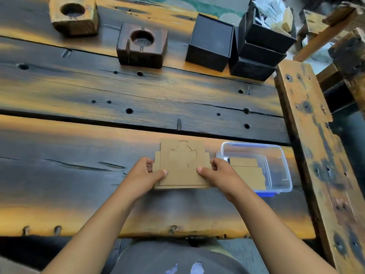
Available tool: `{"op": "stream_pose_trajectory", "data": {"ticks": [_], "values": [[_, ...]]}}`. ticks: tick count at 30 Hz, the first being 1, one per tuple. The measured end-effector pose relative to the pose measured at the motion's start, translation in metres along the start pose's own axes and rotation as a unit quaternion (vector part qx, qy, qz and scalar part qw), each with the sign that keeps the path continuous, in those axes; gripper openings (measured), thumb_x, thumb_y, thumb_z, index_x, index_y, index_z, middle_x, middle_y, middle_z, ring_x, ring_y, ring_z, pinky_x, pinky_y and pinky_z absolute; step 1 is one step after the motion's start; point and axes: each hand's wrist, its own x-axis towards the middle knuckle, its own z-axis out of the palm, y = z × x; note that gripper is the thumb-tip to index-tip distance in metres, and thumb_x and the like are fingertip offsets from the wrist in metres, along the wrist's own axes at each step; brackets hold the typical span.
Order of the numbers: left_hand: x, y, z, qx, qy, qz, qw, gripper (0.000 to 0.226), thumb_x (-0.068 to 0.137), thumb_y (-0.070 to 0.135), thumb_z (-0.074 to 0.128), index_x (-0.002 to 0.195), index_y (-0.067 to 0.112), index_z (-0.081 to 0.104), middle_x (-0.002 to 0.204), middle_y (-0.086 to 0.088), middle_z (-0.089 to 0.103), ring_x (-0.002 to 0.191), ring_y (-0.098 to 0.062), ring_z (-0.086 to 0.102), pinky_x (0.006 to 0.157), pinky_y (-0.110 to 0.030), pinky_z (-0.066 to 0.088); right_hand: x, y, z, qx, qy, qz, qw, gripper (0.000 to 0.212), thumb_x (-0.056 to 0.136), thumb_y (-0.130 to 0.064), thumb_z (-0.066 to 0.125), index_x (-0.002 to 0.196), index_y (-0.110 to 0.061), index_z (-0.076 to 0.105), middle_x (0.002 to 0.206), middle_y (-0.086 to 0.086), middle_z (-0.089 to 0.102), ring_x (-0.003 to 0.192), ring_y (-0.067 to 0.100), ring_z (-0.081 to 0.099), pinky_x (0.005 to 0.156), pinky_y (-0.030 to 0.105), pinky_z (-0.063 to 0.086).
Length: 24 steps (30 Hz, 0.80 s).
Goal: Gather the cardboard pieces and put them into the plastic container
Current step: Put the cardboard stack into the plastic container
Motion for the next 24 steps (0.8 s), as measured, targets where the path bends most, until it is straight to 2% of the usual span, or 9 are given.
{"op": "stream_pose_trajectory", "data": {"ticks": [3, 6, 9, 12, 14, 17, 19, 21, 24], "values": [[-0.009, 0.013, 0.033, -0.025, 0.023, -0.002, 0.999, 0.028, 0.086, 0.017, 0.071, 0.109, 0.012, 0.057, 0.098, -0.006, 0.069, 0.080, -0.015, 0.066, 0.063, -0.026, 0.049, 0.006, 0.007, -0.035, 0.000, -0.046, -0.027, 0.999, 0.017, 0.085, -0.021, 0.073, 0.098, -0.013, 0.065, 0.086, -0.008, 0.075, 0.073, 0.002, 0.071, 0.063, 0.016, 0.053], [-0.018, 0.027, 0.081, -0.042, 0.043, -0.010, 0.998, 0.023, 0.087, 0.015, 0.070, 0.106, 0.009, 0.057, 0.106, -0.013, 0.069, 0.086, -0.021, 0.067, 0.067, -0.031, 0.052, 0.014, 0.017, -0.081, -0.008, -0.059, -0.042, 0.997, 0.021, 0.085, -0.022, 0.072, 0.103, -0.012, 0.066, 0.098, 0.002, 0.076, 0.088, 0.013, 0.073, 0.078, 0.028, 0.059], [-0.021, 0.038, 0.126, -0.039, 0.050, -0.018, 0.998, 0.022, 0.088, 0.014, 0.069, 0.105, 0.010, 0.056, 0.111, -0.017, 0.068, 0.086, -0.023, 0.066, 0.063, -0.030, 0.051, 0.020, 0.031, -0.124, 0.006, -0.076, -0.053, 0.996, 0.011, 0.086, -0.021, 0.072, 0.094, -0.022, 0.064, 0.095, 0.000, 0.074, 0.075, 0.003, 0.071, 0.060, 0.016, 0.053], [-0.025, 0.052, 0.163, -0.030, 0.053, -0.017, 0.998, 0.034, 0.088, 0.014, 0.069, 0.117, 0.005, 0.054, 0.115, -0.018, 0.065, 0.092, -0.025, 0.066, 0.064, -0.030, 0.053, 0.025, 0.043, -0.161, 0.013, -0.073, -0.042, 0.996, 0.015, 0.086, -0.023, 0.072, 0.096, -0.023, 0.063, 0.101, 0.004, 0.073, 0.087, 0.015, 0.071, 0.070, 0.025, 0.055], [-0.027, 0.061, 0.182, -0.021, 0.049, -0.017, 0.998, 0.034, 0.089, 0.013, 0.069, 0.118, 0.004, 0.053, 0.113, -0.018, 0.066, 0.091, -0.025, 0.066, 0.066, -0.032, 0.054, 0.026, 0.047, -0.183, 0.017, -0.073, -0.036, 0.997, 0.016, 0.085, -0.024, 0.073, 0.098, -0.024, 0.063, 0.101, 0.004, 0.073, 0.088, 0.017, 0.071, 0.073, 0.028, 0.056], [-0.023, 0.072, 0.203, -0.005, 0.033, -0.011, 0.999, 0.024, 0.089, 0.011, 0.067, 0.110, 0.007, 0.055, 0.106, -0.016, 0.069, 0.084, -0.021, 0.067, 0.067, -0.034, 0.055, 0.030, 0.049, -0.211, 0.021, -0.076, -0.030, 0.996, 0.018, 0.086, -0.025, 0.071, 0.103, -0.022, 0.064, 0.099, 0.002, 0.073, 0.082, 0.011, 0.071, 0.064, 0.021, 0.052], [-0.015, 0.080, 0.214, 0.000, 0.021, -0.004, 1.000, 0.023, 0.089, 0.012, 0.068, 0.108, 0.009, 0.056, 0.100, -0.010, 0.068, 0.080, -0.018, 0.067, 0.064, -0.031, 0.054, 0.033, 0.051, -0.226, 0.024, -0.070, -0.023, 0.997, 0.016, 0.088, -0.024, 0.069, 0.103, -0.020, 0.064, 0.101, 0.003, 0.073, 0.083, 0.010, 0.070, 0.064, 0.021, 0.052], [-0.007, 0.085, 0.222, 0.015, 0.009, 0.012, 1.000, 0.024, 0.088, 0.013, 0.069, 0.109, 0.012, 0.057, 0.094, -0.003, 0.067, 0.077, -0.013, 0.067, 0.061, -0.026, 0.053, 0.038, 0.053, -0.237, 0.025, -0.061, -0.022, 0.998, 0.008, 0.090, -0.022, 0.067, 0.098, -0.021, 0.064, 0.096, 0.000, 0.072, 0.081, 0.008, 0.069, 0.064, 0.022, 0.052], [0.003, 0.086, 0.232, 0.048, -0.008, 0.007, 0.999, 0.027, 0.087, 0.016, 0.070, 0.111, 0.013, 0.057, 0.095, -0.002, 0.066, 0.084, -0.016, 0.067, 0.068, -0.033, 0.058, 0.041, 0.062, -0.248, 0.024, -0.049, -0.008, 0.998, 0.008, 0.091, -0.019, 0.066, 0.085, -0.022, 0.061, 0.074, -0.016, 0.065, 0.073, 0.002, 0.065, 0.062, 0.022, 0.053]]}}
